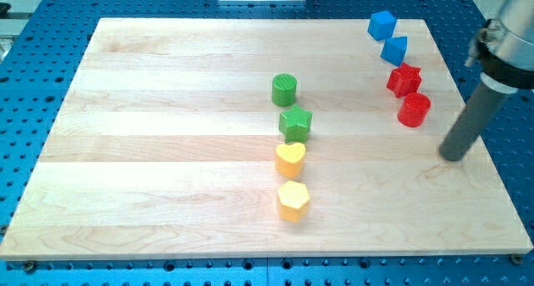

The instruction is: Move the hexagon to the bottom left to the heart

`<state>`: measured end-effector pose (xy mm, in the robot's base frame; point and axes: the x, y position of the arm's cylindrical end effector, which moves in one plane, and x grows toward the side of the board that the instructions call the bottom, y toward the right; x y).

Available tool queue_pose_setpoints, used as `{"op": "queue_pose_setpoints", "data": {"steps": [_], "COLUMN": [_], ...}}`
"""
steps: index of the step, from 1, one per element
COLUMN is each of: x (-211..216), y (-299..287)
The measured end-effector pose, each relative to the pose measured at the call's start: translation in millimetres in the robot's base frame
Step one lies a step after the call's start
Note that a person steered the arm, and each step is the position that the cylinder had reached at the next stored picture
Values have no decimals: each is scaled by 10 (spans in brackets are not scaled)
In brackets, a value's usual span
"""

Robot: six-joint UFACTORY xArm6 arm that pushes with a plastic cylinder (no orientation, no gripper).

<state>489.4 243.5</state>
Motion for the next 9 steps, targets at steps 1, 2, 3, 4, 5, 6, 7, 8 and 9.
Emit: {"op": "queue_pose_setpoints", "data": {"steps": [1, 2, 3, 4, 5, 6, 7, 8, 9], "x": [629, 1114, 1121, 864, 858, 927, 869, 897, 757], "y": [-774, -1452, -1532, -1274, -2202, -3270, -3561, -3055, -3234]}}
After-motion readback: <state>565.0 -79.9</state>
